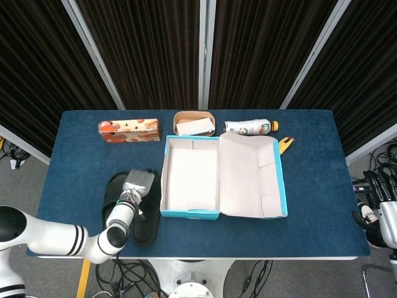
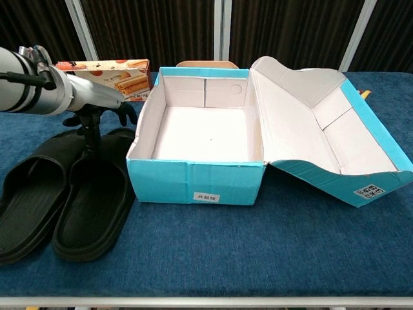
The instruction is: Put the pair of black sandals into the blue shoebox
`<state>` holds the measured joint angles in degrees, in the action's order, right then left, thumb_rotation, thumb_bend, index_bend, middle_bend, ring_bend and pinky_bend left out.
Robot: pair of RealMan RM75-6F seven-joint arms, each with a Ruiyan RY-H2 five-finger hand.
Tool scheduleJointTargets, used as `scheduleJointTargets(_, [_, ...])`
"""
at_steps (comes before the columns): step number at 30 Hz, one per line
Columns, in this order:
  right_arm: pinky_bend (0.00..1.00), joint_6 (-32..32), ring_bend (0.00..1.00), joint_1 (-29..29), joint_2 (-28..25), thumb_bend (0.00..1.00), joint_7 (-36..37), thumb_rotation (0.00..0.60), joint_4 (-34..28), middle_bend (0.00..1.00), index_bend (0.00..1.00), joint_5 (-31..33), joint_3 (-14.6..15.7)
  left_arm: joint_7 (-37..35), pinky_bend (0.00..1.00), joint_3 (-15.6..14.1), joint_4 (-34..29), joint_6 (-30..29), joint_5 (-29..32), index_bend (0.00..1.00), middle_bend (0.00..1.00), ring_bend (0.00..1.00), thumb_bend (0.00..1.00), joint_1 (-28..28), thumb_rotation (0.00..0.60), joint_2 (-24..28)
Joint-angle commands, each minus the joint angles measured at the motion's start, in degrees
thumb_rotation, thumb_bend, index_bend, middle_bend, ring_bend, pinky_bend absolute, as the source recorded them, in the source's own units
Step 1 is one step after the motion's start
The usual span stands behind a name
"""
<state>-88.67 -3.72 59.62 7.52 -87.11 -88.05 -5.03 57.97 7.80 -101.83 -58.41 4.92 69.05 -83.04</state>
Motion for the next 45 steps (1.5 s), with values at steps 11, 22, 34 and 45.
scheduleJointTargets(11, [0.06, 1.0, 0.0, -0.2, 0.5, 0.11, 1.1, 0.6, 1.2, 0.1, 0.01, 0.9, 0.0, 3.7, 0.82, 0.2, 7.9, 5.1, 10.5, 0.11, 0.11, 0.74, 0.09, 4.1, 0.6, -4.3])
scheduleJointTargets(22, [0.06, 0.9, 0.0, -0.1, 0.7, 0.11, 1.4, 0.6, 1.6, 0.1, 0.01, 1.3, -0.2, -0.7, 0.86, 0.3, 11.4, 7.2, 8.8, 0.4, 0.42, 0.84, 0.09, 2.0, 0.6, -5.3])
scheduleJointTargets(34, [0.06, -0.3, 0.0, 0.2, 0.4, 0.11, 1.0, 0.6, 1.0, 0.1, 0.01, 0.4, -0.2, -11.8, 0.88, 1.7, 3.6, 6.2, -3.4, 0.48, 0.51, 0.87, 0.09, -3.8, 0.6, 2.2])
scheduleJointTargets(45, [0.06, -1.2, 0.0, 0.3, 0.2, 0.11, 0.8, 0.6, 0.7, 0.1, 0.01, -0.1, -0.4, -25.6, 0.88, 3.9, -5.1, 3.6, -15.7, 0.48, 0.51, 0.87, 0.09, -12.3, 0.6, 13.8])
